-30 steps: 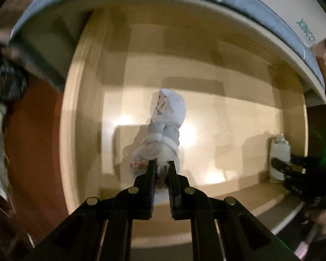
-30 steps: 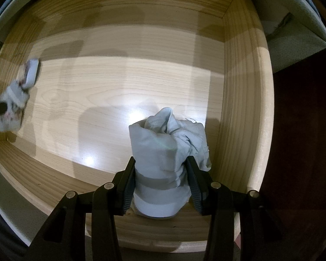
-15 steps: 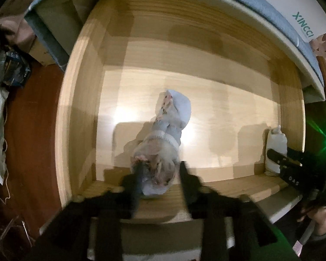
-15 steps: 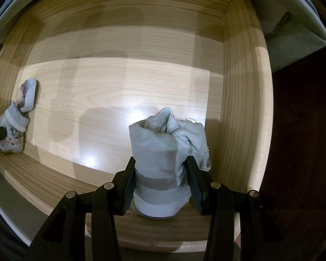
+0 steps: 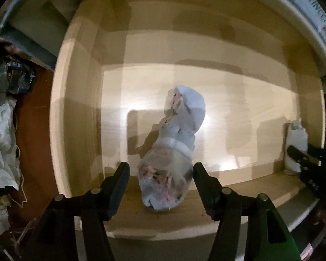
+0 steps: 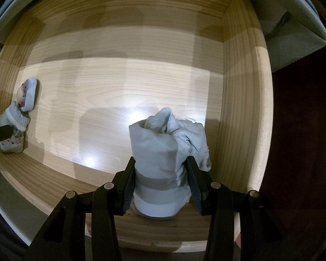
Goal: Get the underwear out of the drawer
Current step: 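Lift the pink-floral underwear with the left gripper toward the white box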
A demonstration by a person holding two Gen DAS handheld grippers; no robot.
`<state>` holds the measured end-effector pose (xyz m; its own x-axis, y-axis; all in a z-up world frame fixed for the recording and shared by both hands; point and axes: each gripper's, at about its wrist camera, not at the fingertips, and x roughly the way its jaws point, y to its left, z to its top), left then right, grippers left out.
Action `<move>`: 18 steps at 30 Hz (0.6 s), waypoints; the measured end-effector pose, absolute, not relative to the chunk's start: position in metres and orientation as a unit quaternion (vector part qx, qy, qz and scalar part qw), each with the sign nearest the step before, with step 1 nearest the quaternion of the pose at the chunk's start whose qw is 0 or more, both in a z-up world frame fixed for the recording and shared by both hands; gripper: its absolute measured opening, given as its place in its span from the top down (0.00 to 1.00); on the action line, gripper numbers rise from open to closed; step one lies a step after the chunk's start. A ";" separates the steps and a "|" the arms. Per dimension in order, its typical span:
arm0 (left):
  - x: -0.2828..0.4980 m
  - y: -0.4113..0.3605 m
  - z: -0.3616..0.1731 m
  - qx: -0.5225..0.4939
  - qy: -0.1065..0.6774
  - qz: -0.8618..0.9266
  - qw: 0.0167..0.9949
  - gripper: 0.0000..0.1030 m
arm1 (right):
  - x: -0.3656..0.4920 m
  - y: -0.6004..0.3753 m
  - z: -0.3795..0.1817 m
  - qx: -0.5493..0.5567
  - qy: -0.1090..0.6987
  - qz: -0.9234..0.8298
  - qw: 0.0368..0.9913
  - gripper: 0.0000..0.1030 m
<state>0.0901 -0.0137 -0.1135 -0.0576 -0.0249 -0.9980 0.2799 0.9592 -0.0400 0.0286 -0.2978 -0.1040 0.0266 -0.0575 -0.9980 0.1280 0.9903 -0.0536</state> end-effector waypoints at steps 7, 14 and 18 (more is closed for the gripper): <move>0.098 -0.014 -0.133 0.089 0.743 -0.093 0.657 0.40 | 0.029 -0.298 -0.105 0.025 0.695 -0.065 0.716 0.60; 0.096 -0.014 -0.134 0.075 0.742 -0.096 0.659 0.67 | 0.030 -0.298 -0.103 0.026 0.694 -0.064 0.716 0.60; 0.093 -0.012 -0.129 0.085 0.731 -0.095 0.670 0.75 | 0.031 -0.298 -0.100 0.026 0.694 -0.065 0.716 0.60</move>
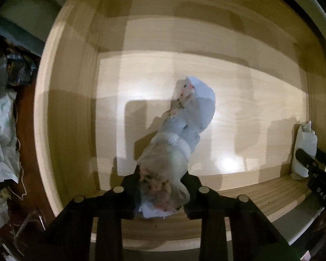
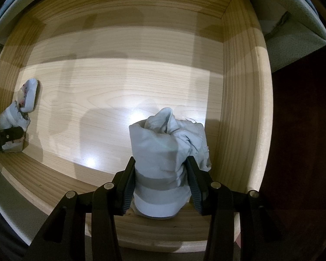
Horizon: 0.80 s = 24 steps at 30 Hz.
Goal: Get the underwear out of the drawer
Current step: 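Lift the pink-floral underwear with the left gripper toward the white box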
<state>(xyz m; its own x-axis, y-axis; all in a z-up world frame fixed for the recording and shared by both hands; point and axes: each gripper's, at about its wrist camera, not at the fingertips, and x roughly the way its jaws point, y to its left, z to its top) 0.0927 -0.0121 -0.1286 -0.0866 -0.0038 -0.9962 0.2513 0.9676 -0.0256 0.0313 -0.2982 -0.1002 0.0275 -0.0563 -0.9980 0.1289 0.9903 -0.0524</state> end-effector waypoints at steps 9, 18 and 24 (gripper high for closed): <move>0.085 -0.007 -0.097 0.075 0.701 -0.116 0.700 0.79 | 0.032 -0.298 -0.102 0.026 0.694 -0.065 0.716 0.60; 0.068 -0.005 -0.038 0.066 0.645 -0.148 0.746 0.79 | 0.033 -0.295 -0.109 0.024 0.695 -0.066 0.715 0.60; 0.072 -0.002 0.009 0.069 0.593 -0.169 0.784 0.79 | 0.033 -0.295 -0.112 0.025 0.695 -0.066 0.716 0.60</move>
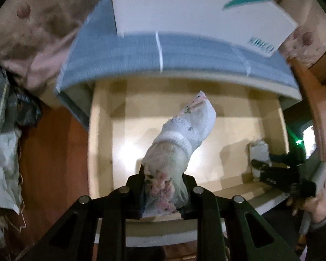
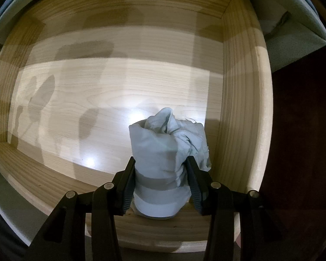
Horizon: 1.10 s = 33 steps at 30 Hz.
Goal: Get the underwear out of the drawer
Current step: 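Lift the pink-floral underwear with the left gripper toward the white box, then lower the pink-floral underwear into the box and open the left gripper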
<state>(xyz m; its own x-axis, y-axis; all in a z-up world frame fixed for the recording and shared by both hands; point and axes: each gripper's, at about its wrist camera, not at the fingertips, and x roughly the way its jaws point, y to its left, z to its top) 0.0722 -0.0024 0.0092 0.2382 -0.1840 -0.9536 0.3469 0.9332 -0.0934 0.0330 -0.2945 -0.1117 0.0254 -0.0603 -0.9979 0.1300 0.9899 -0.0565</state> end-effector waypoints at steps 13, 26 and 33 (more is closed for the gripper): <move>0.085 0.009 0.150 0.053 0.438 -0.175 0.881 0.79 | 0.034 -0.293 -0.115 0.025 0.695 -0.067 0.715 0.60; 0.138 -0.023 0.215 0.073 0.346 -0.171 0.920 0.79 | 0.035 -0.293 -0.115 0.025 0.695 -0.068 0.715 0.60; 0.174 -0.045 0.208 0.089 0.351 -0.160 0.918 0.79 | 0.033 -0.291 -0.121 0.029 0.693 -0.071 0.716 0.60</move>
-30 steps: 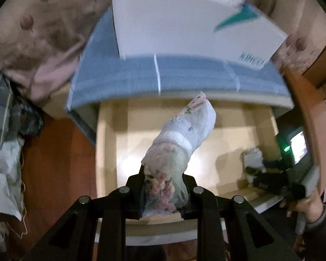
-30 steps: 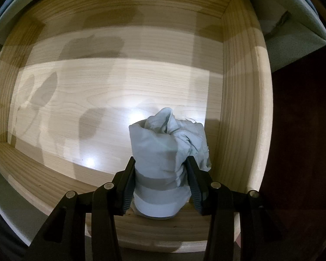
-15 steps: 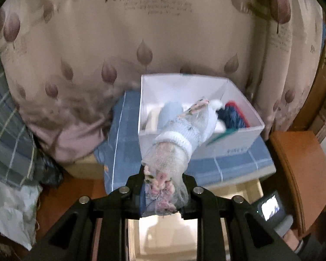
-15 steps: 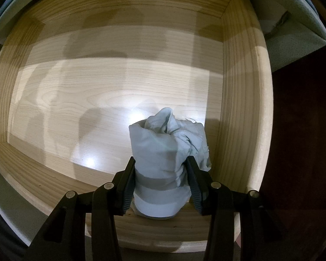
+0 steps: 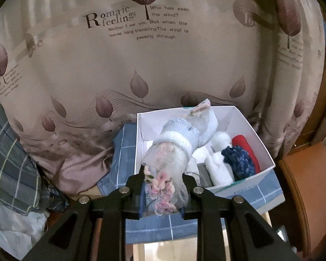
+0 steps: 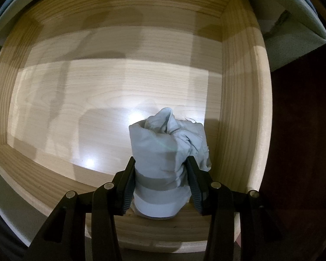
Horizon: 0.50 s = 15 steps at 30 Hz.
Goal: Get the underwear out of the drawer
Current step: 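Lower the pink-floral underwear into the box and open the left gripper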
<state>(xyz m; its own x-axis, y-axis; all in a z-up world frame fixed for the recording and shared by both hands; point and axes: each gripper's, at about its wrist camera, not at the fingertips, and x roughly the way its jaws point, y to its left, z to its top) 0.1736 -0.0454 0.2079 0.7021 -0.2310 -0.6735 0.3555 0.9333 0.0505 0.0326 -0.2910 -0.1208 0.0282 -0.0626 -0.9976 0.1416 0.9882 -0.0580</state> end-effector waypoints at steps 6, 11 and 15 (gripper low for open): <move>0.199 -0.063 0.188 0.075 0.378 -0.163 0.908 0.78 | 0.031 -0.293 -0.120 0.034 0.690 -0.074 0.719 0.60; 0.216 -0.079 0.158 0.077 0.408 -0.159 0.896 0.78 | 0.029 -0.294 -0.118 0.036 0.689 -0.075 0.719 0.60; 0.232 -0.086 0.133 0.078 0.432 -0.150 0.886 0.78 | 0.028 -0.294 -0.117 0.037 0.689 -0.076 0.720 0.60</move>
<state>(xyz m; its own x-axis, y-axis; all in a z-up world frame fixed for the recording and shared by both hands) 0.2320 -0.0856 0.1330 0.5814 -0.1987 -0.7890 0.3330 0.9429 0.0079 0.0282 -0.2939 -0.1174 0.0402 -0.0573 -0.9975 0.1603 0.9858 -0.0502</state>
